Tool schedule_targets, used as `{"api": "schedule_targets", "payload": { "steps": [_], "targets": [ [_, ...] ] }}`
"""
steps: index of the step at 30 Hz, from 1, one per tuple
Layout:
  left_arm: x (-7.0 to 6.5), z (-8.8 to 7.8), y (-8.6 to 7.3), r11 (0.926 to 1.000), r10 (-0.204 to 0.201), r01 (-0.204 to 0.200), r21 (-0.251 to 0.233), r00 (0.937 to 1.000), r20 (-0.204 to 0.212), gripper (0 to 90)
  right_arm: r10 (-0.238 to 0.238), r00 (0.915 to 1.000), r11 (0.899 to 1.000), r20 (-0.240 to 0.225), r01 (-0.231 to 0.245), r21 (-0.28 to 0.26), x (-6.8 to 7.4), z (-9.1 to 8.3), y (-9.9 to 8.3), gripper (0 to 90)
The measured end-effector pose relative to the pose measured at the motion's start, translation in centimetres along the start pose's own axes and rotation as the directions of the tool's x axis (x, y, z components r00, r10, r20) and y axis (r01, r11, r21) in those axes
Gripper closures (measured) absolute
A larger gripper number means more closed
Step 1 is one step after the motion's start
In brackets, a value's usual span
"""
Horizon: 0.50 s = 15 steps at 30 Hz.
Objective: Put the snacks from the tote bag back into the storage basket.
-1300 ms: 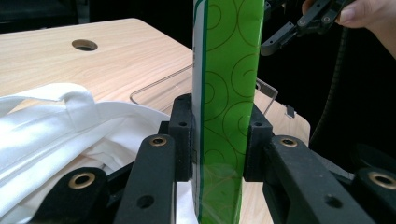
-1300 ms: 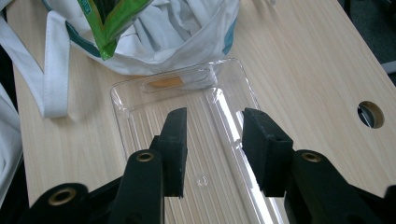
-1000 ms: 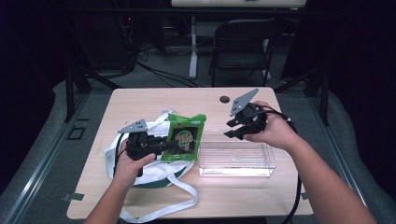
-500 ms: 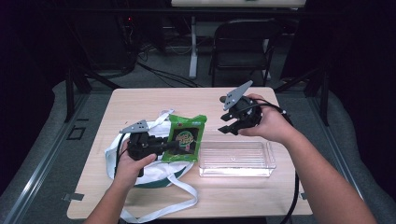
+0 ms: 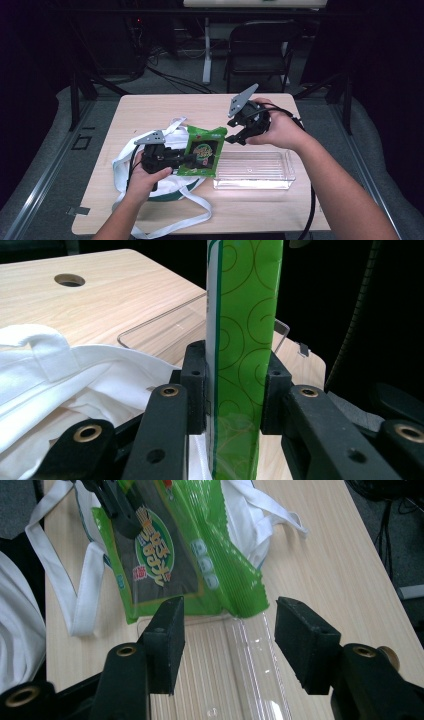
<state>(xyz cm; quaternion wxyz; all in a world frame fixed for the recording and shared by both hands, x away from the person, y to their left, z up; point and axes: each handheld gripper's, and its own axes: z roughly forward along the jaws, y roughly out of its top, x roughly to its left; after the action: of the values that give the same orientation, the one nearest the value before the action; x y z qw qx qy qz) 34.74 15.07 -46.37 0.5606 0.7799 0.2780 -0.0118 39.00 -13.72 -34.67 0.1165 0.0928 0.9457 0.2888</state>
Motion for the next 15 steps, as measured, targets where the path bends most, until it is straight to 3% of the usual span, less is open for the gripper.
{"api": "schedule_targets", "payload": {
  "steps": [15],
  "targets": [
    [-0.7, 0.8, 0.1, 0.9993, 0.031, -0.031, 0.021, 0.9992, 0.024, 71.8, -0.032, 0.9986, 0.999, -0.042, 0.033, 0.022, 0.9, 1.2, 1.4, 43.0]
  ]
}}
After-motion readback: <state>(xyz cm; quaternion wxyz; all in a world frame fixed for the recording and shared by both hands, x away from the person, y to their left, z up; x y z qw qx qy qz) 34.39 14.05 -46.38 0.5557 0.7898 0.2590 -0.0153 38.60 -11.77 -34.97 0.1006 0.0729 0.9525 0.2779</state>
